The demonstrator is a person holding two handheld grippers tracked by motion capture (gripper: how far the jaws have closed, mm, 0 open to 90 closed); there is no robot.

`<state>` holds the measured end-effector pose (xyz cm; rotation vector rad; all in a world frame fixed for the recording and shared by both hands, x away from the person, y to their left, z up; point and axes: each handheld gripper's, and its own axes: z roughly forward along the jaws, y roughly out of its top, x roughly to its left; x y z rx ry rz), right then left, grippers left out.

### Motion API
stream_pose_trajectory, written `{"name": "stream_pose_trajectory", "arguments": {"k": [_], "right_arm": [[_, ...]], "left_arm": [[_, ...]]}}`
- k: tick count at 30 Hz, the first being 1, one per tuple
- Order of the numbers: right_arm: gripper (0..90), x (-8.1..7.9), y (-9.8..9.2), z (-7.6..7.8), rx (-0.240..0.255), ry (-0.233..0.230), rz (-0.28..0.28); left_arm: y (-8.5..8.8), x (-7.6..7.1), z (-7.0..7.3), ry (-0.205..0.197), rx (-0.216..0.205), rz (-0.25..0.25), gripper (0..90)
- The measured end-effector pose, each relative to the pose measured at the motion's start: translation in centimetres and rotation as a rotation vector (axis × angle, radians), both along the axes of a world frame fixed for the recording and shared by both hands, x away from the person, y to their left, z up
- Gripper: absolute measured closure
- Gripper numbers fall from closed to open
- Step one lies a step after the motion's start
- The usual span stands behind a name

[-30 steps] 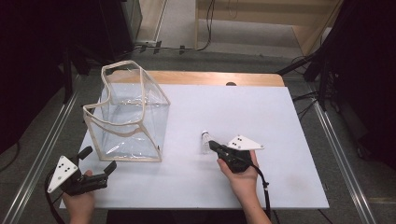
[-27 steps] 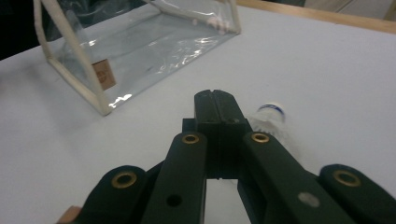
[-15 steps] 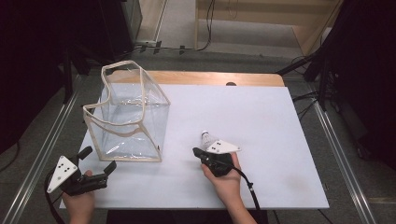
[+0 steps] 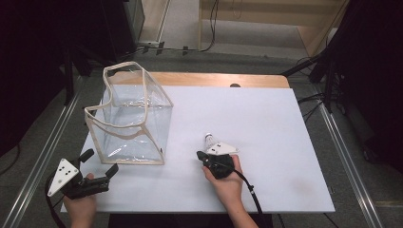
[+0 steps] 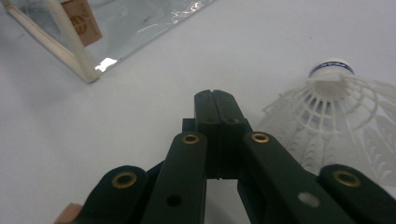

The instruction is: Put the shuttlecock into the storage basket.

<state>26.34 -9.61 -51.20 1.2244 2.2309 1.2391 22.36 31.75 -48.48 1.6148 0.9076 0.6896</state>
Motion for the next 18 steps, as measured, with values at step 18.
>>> {"name": "stream_pose_trajectory", "arguments": {"k": [18], "right_arm": [[87.8,0.7,-3.4,0.2,-0.005,0.003,-0.097]], "left_arm": [[0.0,0.0,0.0,0.002,0.002,0.0,0.0]]}}
